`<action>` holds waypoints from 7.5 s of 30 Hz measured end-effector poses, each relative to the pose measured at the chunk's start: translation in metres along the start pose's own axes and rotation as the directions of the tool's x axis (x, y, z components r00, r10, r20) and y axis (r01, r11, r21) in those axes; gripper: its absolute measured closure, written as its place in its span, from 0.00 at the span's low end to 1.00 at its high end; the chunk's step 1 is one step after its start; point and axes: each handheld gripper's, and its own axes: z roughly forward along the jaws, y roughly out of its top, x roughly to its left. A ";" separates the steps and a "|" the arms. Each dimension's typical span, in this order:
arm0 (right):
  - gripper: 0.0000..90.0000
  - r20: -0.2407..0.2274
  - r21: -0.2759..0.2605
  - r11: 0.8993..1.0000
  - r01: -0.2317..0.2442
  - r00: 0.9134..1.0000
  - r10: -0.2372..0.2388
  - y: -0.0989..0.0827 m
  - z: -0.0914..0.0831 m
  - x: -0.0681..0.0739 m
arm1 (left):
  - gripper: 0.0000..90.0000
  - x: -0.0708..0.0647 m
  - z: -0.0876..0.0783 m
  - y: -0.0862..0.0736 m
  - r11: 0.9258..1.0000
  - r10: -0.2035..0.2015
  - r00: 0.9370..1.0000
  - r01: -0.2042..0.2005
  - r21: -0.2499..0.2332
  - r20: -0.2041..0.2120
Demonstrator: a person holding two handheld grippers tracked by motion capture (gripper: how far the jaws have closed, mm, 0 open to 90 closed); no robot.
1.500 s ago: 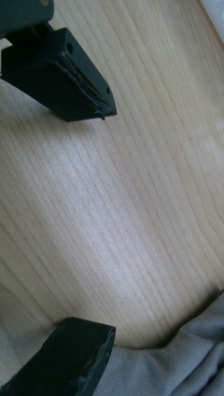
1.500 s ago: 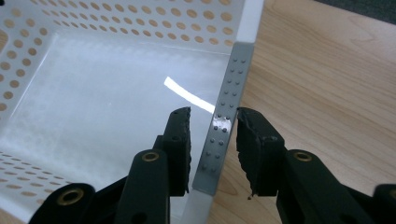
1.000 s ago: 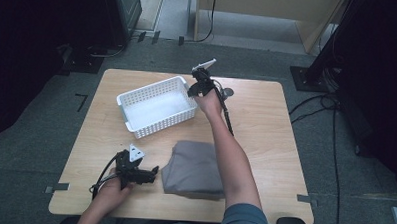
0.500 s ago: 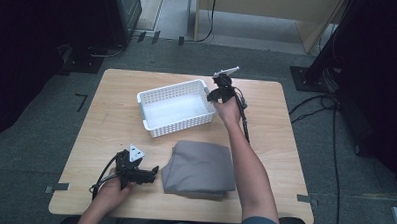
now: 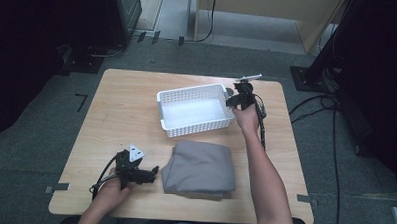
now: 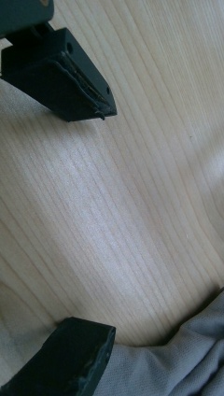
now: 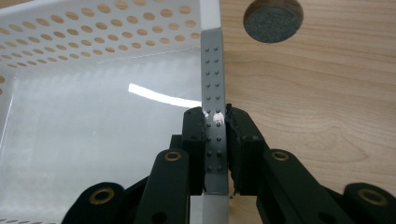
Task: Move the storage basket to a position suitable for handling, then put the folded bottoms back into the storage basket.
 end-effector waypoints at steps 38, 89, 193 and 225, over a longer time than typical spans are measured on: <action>0.97 -0.097 -0.009 0.991 0.131 0.987 -0.132 -0.047 -0.020 0.010 | 0.00 0.000 0.000 0.000 1.000 0.001 1.000 -0.001 0.000 0.000; 0.60 -0.177 -0.091 0.984 0.155 0.970 -0.170 -0.136 -0.087 0.014 | 0.00 0.000 0.000 0.000 1.000 0.002 1.000 -0.002 0.000 0.000; 0.84 -0.250 0.220 0.955 0.200 0.958 -0.143 -0.125 -0.109 0.110 | 0.00 0.000 0.000 0.000 1.000 0.001 1.000 -0.001 -0.002 -0.001; 0.84 -0.221 0.105 0.968 0.229 0.954 -0.202 0.017 -0.161 0.129 | 0.00 0.000 0.000 0.000 1.000 0.000 1.000 0.000 -0.002 -0.001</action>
